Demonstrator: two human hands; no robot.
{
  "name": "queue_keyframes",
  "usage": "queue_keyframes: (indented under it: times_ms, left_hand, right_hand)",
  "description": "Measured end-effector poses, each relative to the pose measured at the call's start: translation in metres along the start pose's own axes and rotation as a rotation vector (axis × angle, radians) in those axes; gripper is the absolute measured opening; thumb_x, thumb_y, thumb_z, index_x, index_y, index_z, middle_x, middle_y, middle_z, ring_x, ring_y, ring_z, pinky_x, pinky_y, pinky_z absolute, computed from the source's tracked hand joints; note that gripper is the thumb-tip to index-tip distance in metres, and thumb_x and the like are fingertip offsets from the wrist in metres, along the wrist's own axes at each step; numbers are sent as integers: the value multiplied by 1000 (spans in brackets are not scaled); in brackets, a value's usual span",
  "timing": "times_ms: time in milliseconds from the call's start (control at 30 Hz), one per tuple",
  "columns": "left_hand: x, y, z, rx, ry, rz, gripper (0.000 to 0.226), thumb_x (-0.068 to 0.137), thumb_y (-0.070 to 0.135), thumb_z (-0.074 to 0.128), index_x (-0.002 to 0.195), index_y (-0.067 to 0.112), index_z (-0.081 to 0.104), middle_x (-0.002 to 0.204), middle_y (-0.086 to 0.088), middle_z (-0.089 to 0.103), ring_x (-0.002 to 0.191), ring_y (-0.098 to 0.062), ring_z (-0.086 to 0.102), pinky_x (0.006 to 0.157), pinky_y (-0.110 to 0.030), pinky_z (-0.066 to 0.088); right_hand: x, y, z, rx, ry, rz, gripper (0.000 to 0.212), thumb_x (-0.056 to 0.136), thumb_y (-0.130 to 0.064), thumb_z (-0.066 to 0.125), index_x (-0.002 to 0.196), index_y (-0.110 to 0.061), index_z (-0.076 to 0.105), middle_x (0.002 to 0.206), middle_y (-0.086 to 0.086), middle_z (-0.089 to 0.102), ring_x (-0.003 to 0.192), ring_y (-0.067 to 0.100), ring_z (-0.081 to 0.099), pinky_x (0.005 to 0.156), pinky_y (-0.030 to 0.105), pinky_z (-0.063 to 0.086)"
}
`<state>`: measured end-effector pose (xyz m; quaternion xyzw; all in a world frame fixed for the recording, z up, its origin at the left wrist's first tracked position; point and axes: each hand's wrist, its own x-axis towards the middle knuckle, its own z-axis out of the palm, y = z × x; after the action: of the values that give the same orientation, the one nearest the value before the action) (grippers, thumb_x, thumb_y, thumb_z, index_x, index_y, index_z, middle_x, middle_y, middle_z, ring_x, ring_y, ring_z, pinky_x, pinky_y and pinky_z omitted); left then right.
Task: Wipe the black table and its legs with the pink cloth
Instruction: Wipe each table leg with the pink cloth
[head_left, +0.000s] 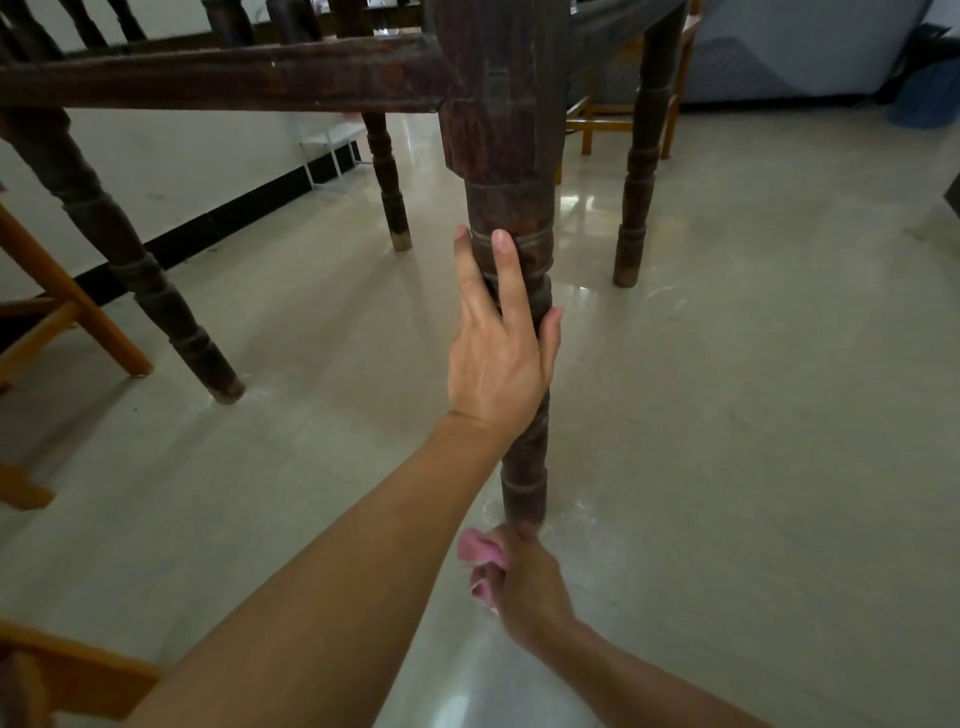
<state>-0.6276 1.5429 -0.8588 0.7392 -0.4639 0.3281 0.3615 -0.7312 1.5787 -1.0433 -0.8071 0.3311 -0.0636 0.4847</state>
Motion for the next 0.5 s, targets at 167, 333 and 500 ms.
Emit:
queue_keyframes:
  times_ms: [167, 333, 500]
  left_hand:
    - [1, -6, 5, -43, 11, 23, 75, 100, 45, 26, 142, 26, -33, 147, -39, 16, 129, -44, 38, 90, -41, 50]
    - [3, -11, 9, -87, 24, 41, 75, 101, 46, 27, 142, 30, -33, 147, -39, 16, 128, -41, 40, 90, -41, 50]
    - [3, -11, 10, -95, 14, 32, 75, 100, 47, 27, 141, 32, -34, 147, -37, 14, 129, -40, 40, 93, -39, 48]
  right_hand:
    - [38, 15, -47, 65, 296, 167, 12, 88, -9, 59, 88, -21, 62, 95, 3, 65, 70, 13, 64, 61, 31, 55]
    - [64, 31, -103, 147, 597, 380, 24, 85, -9, 61, 109, -9, 60, 110, 16, 62, 93, 31, 60, 75, 31, 41]
    - [33, 5, -25, 341, 301, 364, 11, 90, -8, 59, 95, -18, 59, 91, 7, 64, 67, 16, 61, 53, 27, 51]
